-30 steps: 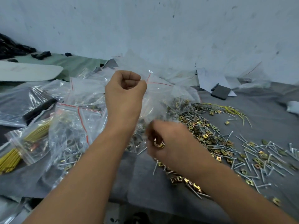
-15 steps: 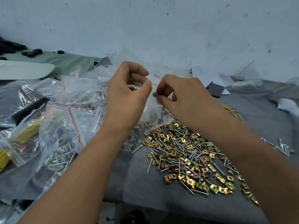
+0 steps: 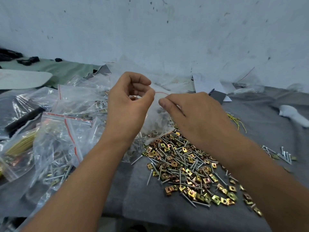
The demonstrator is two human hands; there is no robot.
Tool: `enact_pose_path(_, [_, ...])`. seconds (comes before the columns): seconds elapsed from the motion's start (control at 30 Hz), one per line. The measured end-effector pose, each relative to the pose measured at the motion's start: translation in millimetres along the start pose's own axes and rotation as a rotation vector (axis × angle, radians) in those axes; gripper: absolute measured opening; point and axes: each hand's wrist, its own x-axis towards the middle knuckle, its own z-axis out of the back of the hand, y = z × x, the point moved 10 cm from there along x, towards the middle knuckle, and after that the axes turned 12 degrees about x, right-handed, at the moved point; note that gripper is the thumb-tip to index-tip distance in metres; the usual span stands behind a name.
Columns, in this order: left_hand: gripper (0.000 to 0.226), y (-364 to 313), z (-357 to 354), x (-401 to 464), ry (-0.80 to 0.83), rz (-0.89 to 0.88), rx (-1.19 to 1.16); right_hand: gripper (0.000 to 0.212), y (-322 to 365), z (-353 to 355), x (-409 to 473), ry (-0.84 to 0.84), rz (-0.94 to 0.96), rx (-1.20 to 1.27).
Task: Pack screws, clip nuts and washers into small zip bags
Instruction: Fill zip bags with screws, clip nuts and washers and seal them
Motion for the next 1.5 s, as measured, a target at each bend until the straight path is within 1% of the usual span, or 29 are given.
enact_pose_path(0.1, [0.021,2,-3,1,0.008,0.007,-0.018,0.039,4,-2,-3,0.047,0.038,-0.047])
enact_pose_path(0.2, [0.022,4,-7,1,0.027,0.021,-0.045,0.031,1,-10,-5,0.129,0.034,-0.208])
enact_pose_path(0.3, [0.023,4,-11,1,0.047,0.02,-0.052,0.016,-1,-1,-7,0.091,0.04,-0.248])
enact_pose_path(0.4, [0.021,4,-13,1,0.053,0.022,-0.064,0.013,5,7,-7,0.054,0.114,-0.252])
enact_pose_path(0.5, [0.021,7,-14,2,0.056,0.043,-0.093,0.016,4,15,-5,0.018,0.148,-0.09])
enact_pose_path(0.57, [0.021,12,-15,2,0.061,0.072,-0.123,0.012,-3,28,-5,-0.095,0.141,0.081])
enact_pose_path(0.63, [0.021,15,-16,2,0.075,0.109,-0.164,0.014,-13,42,-9,-0.221,0.132,0.167])
enact_pose_path(0.67, [0.021,17,-18,1,0.09,0.126,-0.18,0.015,-21,43,-11,-0.243,0.104,0.199])
enact_pose_path(0.7, [0.021,18,-21,0,0.109,0.142,-0.193,0.016,-31,40,-12,-0.226,0.054,0.264])
enact_pose_path(0.77, [0.022,20,-28,-3,0.146,0.168,-0.214,0.02,-53,25,-18,-0.14,-0.079,0.513])
enact_pose_path(0.8, [0.023,21,-32,-5,0.158,0.182,-0.219,0.024,-62,18,-23,-0.126,-0.118,0.621])
enact_pose_path(0.9, [0.023,25,-43,-10,0.188,0.242,-0.255,0.035,-78,20,-36,-0.24,-0.11,0.721])
enact_pose_path(0.97, [0.033,28,-51,-13,0.258,0.27,-0.272,0.037,-88,23,-40,-0.319,-0.107,0.813])
enact_pose_path(1.03, [0.039,28,-61,-18,0.376,0.246,-0.225,0.036,-100,26,-42,-0.391,-0.118,0.902])
enact_pose_path(1.1, [0.037,31,-71,-24,0.469,0.218,-0.114,0.035,-106,25,-40,-0.415,-0.12,0.968])
enact_pose_path(1.13, [0.035,34,-76,-27,0.485,0.215,-0.055,0.035,-108,23,-39,-0.415,-0.116,0.99])
enact_pose_path(1.23, [0.024,36,-82,-27,0.446,0.174,0.028,0.034,-117,27,-40,-0.443,-0.115,1.037])
enact_pose_path(1.3, [0.021,33,-80,-24,0.392,0.141,-0.005,0.033,-127,29,-44,-0.478,-0.145,1.081])
enact_pose_path(1.37, [0.018,27,-79,-23,0.397,0.084,-0.016,0.032,-136,28,-51,-0.51,-0.19,1.115])
enact_pose_path(1.43, [0.02,22,-81,-25,0.412,0.027,0.001,0.032,-142,24,-56,-0.535,-0.221,1.177])
enact_pose_path(1.5, [0.026,19,-82,-25,0.398,0.026,-0.023,0.033,-147,20,-57,-0.549,-0.238,1.242])
